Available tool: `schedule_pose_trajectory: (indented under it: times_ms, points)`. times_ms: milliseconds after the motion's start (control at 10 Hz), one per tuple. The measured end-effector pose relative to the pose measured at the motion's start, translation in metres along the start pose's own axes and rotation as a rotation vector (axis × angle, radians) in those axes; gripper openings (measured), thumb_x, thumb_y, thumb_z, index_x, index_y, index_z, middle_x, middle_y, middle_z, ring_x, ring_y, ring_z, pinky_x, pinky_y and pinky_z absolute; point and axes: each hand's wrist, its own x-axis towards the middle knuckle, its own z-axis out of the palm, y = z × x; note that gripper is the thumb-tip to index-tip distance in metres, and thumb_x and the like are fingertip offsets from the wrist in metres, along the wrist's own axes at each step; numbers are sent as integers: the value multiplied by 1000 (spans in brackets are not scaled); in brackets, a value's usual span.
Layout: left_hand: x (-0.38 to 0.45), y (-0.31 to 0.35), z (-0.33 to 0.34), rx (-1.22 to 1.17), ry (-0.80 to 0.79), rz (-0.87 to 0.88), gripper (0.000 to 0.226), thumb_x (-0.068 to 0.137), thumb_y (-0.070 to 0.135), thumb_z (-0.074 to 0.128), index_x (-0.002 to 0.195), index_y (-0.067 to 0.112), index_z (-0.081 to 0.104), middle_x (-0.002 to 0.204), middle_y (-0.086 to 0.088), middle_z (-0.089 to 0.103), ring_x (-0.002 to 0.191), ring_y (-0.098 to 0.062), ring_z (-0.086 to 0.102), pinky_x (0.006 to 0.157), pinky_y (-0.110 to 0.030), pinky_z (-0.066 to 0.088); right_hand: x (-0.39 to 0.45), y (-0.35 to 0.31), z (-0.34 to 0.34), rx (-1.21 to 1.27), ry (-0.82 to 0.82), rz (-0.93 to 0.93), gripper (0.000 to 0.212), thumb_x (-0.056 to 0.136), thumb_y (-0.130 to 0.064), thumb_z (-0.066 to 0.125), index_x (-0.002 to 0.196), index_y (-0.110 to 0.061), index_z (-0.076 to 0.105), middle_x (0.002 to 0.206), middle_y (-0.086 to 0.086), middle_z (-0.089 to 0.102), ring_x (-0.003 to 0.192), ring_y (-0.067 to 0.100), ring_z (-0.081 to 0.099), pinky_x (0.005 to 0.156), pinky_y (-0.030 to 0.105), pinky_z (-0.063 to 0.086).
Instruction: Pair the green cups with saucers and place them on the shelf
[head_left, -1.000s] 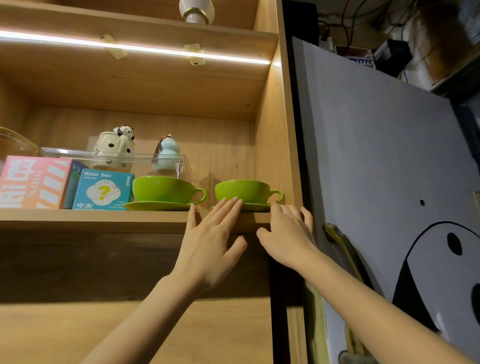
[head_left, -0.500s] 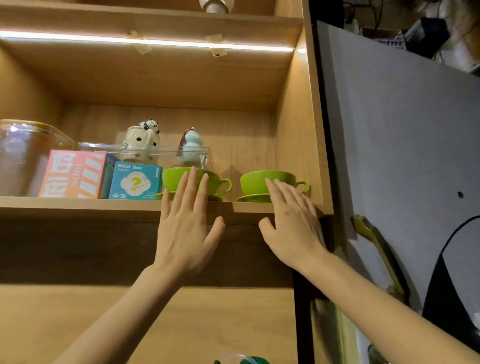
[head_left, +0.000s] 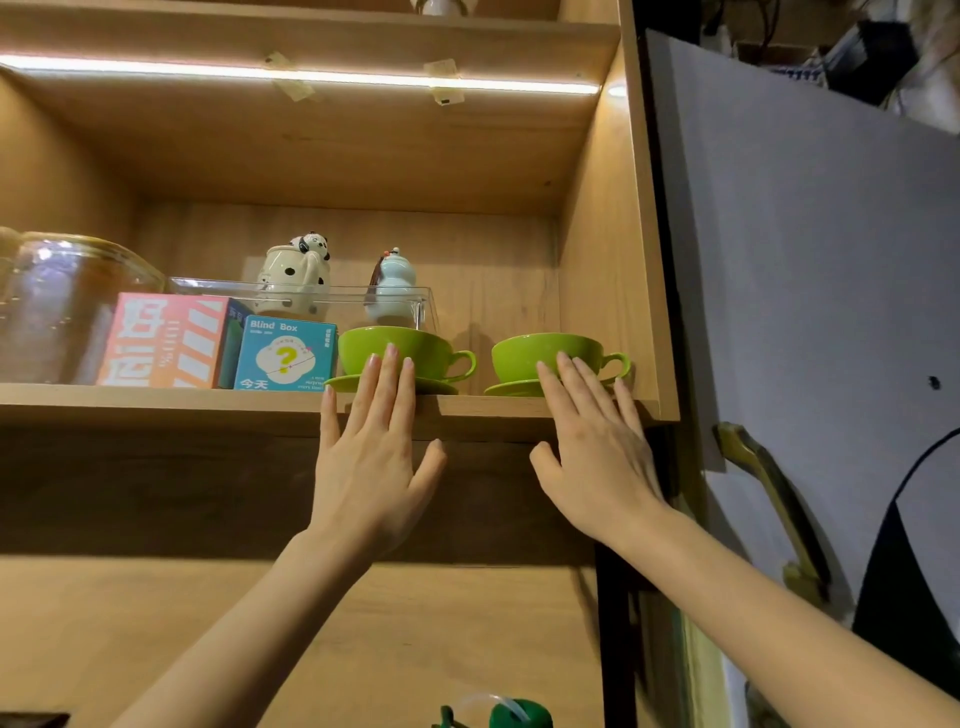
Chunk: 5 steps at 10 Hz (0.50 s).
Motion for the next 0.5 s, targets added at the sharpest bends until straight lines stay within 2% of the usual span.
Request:
schedule_pose_trajectory:
  times_ms: [100, 200, 300, 400, 500]
  points:
    - [2, 0, -10, 61, -75, 12, 80, 71, 57, -3, 143, 21, -12, 147, 5, -23, 137, -12, -22, 112, -39, -14, -2, 0, -6, -3, -42, 0, 67, 92, -28, 37, 146, -22, -3, 158, 0, -6, 144, 12, -9, 117, 38, -11]
    - [7, 3, -28, 77, -199, 6, 73, 83, 56, 11, 146, 20, -4, 153, 0, -17, 142, -14, -14, 115, -42, -6, -5, -1, -21, 16, -108, -1, 67, 92, -28, 38, 146, -22, -1, 158, 0, 0, 145, 12, -4, 118, 38, -7]
    - [14, 9, -55, 29, -336, -8, 69, 91, 43, 35, 146, 20, 0, 158, -4, -6, 145, -17, -2, 118, -44, 6, -10, -4, -47, 104, -59, 22, 62, 91, -20, 42, 145, -18, 13, 157, 3, 15, 145, 16, 8, 119, 37, 5]
    - [13, 19, -81, -134, -328, -19, 68, 90, 37, 44, 146, 16, 12, 156, -7, 19, 140, -23, 25, 113, -42, 25, -26, -20, -89, 308, 122, 31, 51, 90, -13, 46, 138, -18, 34, 144, 0, 40, 132, 14, 32, 107, 25, 30]
    - [11, 26, -103, -269, -208, -40, 57, 88, 33, 50, 139, 13, 32, 146, -10, 39, 128, -26, 41, 104, -40, 35, -60, -33, -146, 608, 285, 0, 39, 88, -13, 53, 125, -28, 49, 120, -14, 55, 109, -3, 49, 79, -1, 40]
